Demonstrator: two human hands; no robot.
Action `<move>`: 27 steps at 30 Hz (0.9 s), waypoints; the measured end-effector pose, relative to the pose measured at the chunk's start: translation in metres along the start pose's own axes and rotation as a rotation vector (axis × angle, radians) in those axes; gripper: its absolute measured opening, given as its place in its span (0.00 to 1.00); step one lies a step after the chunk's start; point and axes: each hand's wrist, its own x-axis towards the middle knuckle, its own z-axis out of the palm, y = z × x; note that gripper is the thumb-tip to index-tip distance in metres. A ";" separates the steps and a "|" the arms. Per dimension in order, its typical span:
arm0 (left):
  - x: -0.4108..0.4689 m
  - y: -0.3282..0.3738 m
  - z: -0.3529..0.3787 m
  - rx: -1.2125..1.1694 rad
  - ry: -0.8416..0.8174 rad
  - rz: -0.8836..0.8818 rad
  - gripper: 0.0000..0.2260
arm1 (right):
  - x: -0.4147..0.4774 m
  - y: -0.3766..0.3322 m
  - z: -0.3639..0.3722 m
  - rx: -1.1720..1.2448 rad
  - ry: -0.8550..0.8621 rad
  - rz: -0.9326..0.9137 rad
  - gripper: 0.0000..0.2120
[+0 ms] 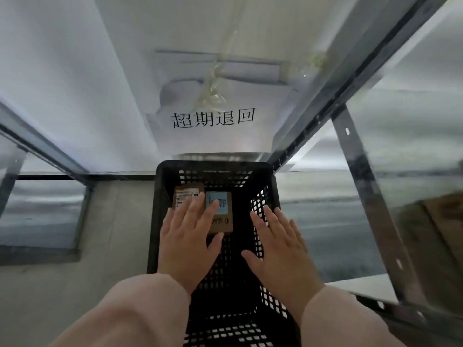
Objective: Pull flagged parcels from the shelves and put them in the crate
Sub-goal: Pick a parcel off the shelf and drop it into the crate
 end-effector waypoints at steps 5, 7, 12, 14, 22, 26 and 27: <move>-0.045 0.044 -0.081 0.069 0.137 0.028 0.32 | -0.052 -0.009 -0.050 -0.031 0.080 -0.126 0.36; -0.069 0.069 -0.110 0.081 0.175 0.008 0.32 | -0.078 -0.008 -0.072 -0.030 0.112 -0.164 0.36; -0.141 0.146 -0.173 0.111 0.282 -0.006 0.29 | -0.165 0.009 -0.136 -0.028 0.269 -0.367 0.36; -0.168 0.179 -0.195 0.119 0.366 0.003 0.29 | -0.207 0.022 -0.163 -0.003 0.358 -0.475 0.34; -0.233 0.340 -0.254 0.102 0.664 0.235 0.27 | -0.340 0.114 -0.256 0.105 0.737 -0.524 0.32; -0.233 0.424 -0.277 0.084 0.728 0.403 0.27 | -0.380 0.173 -0.304 0.080 0.854 -0.385 0.33; -0.230 0.445 -0.284 0.089 0.733 0.440 0.28 | -0.387 0.187 -0.315 0.075 0.884 -0.349 0.33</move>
